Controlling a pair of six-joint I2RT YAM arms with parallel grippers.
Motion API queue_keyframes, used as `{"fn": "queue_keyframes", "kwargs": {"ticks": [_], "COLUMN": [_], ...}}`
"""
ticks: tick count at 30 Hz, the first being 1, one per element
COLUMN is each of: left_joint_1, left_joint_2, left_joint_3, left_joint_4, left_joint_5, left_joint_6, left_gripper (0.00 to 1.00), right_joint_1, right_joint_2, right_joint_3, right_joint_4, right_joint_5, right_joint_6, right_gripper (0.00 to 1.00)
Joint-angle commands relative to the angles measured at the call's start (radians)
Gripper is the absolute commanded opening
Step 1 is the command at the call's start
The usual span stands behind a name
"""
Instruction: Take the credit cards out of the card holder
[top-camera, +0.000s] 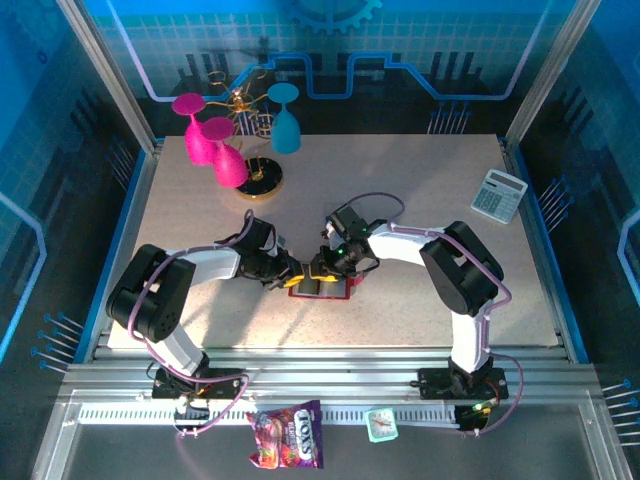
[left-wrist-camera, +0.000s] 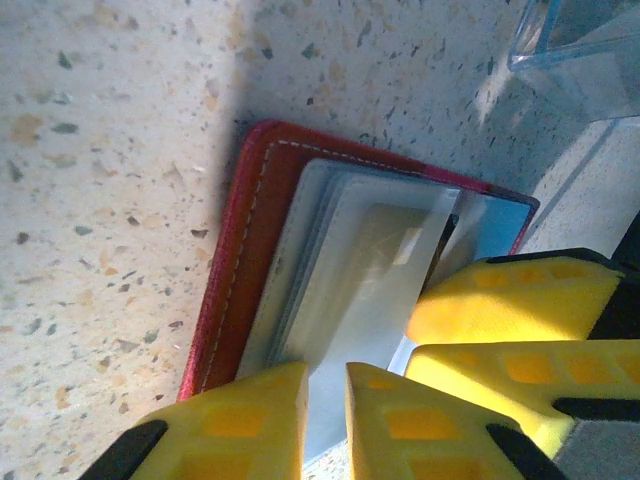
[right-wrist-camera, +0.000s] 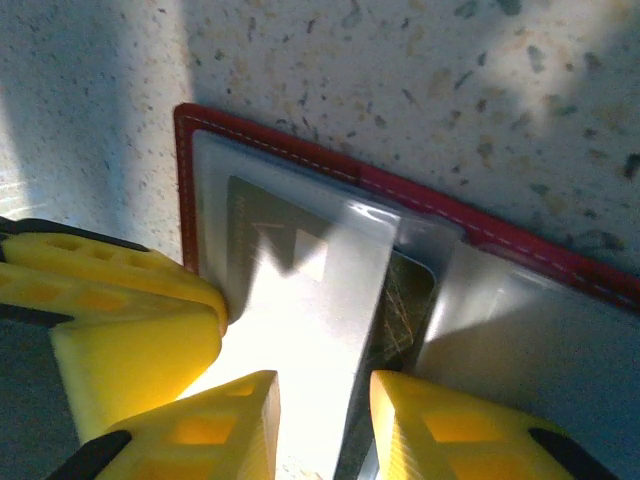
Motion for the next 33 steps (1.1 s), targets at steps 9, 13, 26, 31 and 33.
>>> {"fn": "queue_keyframes", "kwargs": {"ticks": [9, 13, 26, 31, 33], "left_joint_1": [0.012, 0.011, 0.008, -0.001, -0.004], "left_joint_2": [-0.024, -0.021, -0.021, 0.001, 0.016], "left_joint_3": [0.006, 0.018, 0.059, 0.062, 0.066], "left_joint_4": [-0.034, -0.04, -0.102, -0.104, -0.108], "left_joint_5": [-0.003, 0.008, -0.001, 0.004, 0.019], "left_joint_6": [-0.004, 0.002, 0.033, 0.038, 0.043], "left_gripper": [0.19, 0.18, 0.13, 0.12, 0.12], "right_joint_1": [0.007, 0.001, -0.033, -0.039, -0.041], "right_joint_2": [-0.018, -0.035, -0.078, -0.079, -0.077], "right_joint_3": [0.024, 0.023, -0.095, -0.12, -0.124], "right_joint_4": [-0.11, -0.073, 0.09, 0.111, 0.112], "right_joint_5": [0.067, 0.042, -0.047, -0.052, -0.054], "right_joint_6": [-0.065, -0.056, 0.05, 0.058, 0.058], "right_gripper": [0.32, 0.32, 0.32, 0.32, 0.31]}}
